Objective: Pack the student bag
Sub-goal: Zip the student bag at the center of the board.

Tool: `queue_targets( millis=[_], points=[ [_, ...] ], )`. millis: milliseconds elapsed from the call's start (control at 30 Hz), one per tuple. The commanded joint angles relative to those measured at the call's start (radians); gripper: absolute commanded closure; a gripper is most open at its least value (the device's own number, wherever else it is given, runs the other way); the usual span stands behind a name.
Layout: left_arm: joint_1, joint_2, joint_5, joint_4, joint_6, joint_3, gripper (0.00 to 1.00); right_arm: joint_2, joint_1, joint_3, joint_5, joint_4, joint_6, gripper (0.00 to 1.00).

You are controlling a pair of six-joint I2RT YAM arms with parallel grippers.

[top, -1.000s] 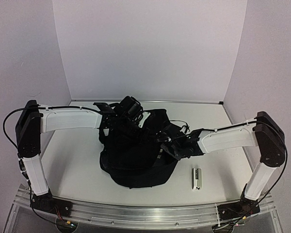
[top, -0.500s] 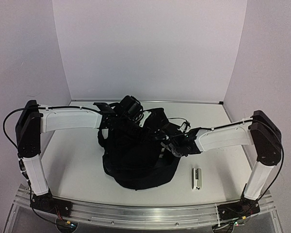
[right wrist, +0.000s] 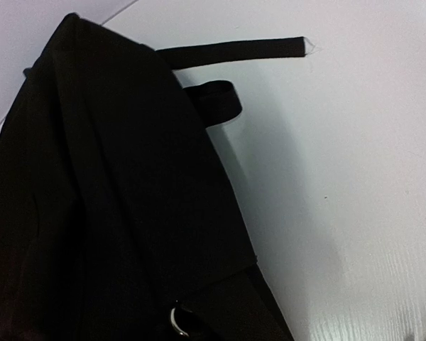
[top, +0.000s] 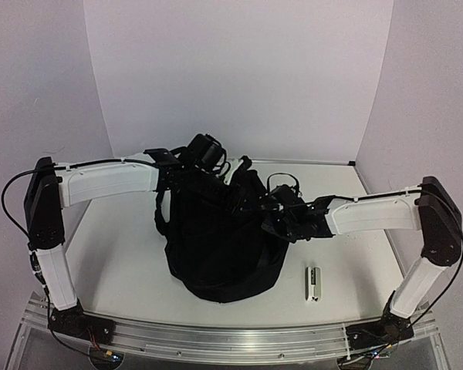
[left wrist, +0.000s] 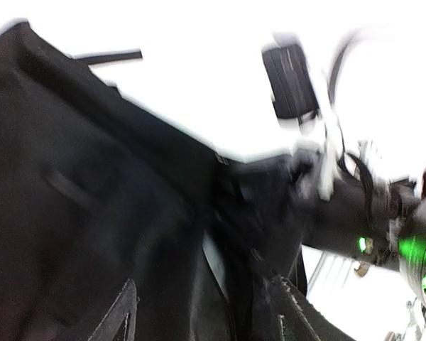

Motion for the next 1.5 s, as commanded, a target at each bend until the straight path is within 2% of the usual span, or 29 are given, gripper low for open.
queue_targets(
  millis=[0, 100, 300, 467, 700, 1000, 1367, 1467],
  points=[
    [0.093, 0.063, 0.063, 0.076, 0.015, 0.113, 0.36, -0.082, 0.001, -0.026, -0.177, 0.010, -0.111, 1.00],
    [0.134, 0.193, 0.135, 0.071, 0.003, 0.221, 0.40, -0.100, 0.001, -0.029, -0.241, -0.009, -0.139, 1.00],
    [0.143, 0.373, 0.217, 0.207, -0.021, 0.307, 0.46, -0.143, 0.001, -0.036, -0.326, -0.052, -0.172, 1.00],
    [0.163, 0.477, 0.199, 0.244, -0.061, 0.359, 0.53, -0.191, 0.001, -0.060, -0.367, -0.093, -0.152, 1.00],
    [0.217, 0.546, 0.168, 0.295, -0.144, 0.362, 0.56, -0.241, 0.004, -0.126, -0.481, -0.117, -0.097, 1.00],
    [0.226, 0.609, 0.091, 0.268, -0.145, 0.415, 0.57, -0.257, 0.076, -0.117, -0.613, -0.133, -0.028, 1.00],
    [0.250, 0.653, 0.014, 0.251, -0.168, 0.467, 0.57, -0.231, 0.249, -0.054, -0.614, -0.135, 0.045, 1.00],
    [0.250, 0.628, 0.015, 0.208, -0.158, 0.491, 0.52, -0.243, 0.253, -0.039, -0.560, -0.135, 0.051, 1.00]
  ],
)
